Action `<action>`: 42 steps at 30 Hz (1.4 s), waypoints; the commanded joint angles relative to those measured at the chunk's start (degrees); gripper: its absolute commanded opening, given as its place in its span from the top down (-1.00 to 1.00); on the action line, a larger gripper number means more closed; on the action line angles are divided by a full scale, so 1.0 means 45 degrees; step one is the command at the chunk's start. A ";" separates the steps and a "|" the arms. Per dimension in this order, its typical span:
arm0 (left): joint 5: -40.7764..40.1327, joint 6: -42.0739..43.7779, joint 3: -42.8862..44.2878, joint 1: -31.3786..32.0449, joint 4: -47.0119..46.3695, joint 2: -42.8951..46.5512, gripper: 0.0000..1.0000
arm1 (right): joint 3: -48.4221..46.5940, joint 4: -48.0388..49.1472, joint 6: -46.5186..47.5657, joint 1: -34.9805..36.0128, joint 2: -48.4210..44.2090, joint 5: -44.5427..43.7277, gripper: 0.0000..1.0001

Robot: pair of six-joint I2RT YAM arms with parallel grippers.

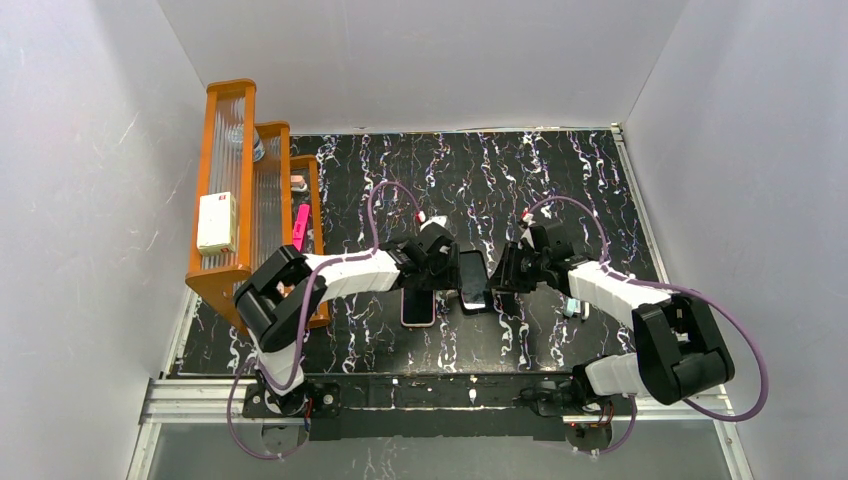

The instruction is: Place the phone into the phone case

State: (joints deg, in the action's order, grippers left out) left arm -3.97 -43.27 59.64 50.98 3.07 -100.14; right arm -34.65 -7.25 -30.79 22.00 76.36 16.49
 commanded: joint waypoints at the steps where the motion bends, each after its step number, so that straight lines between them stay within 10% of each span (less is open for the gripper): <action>1: 0.0378 -0.0071 0.0379 -0.0081 -0.0306 -0.0553 -0.06 | 0.0367 0.0927 0.0076 -0.0268 0.0273 0.1128 0.21; 20: 0.2191 -0.0102 0.0772 -0.0150 -0.2176 -0.2073 0.61 | 0.0904 0.2399 -0.0684 -0.0294 0.1212 0.2324 0.50; 42: 0.1968 -0.0405 0.0456 -0.0353 -0.0761 -0.1134 0.29 | 0.0535 0.1630 -0.1029 -0.0732 0.0310 0.1611 0.16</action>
State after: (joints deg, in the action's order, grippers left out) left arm 4.16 -45.23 62.61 49.04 -3.84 -107.26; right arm -31.33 -1.32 -35.42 19.09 78.26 22.72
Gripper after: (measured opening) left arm 0.351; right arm 0.417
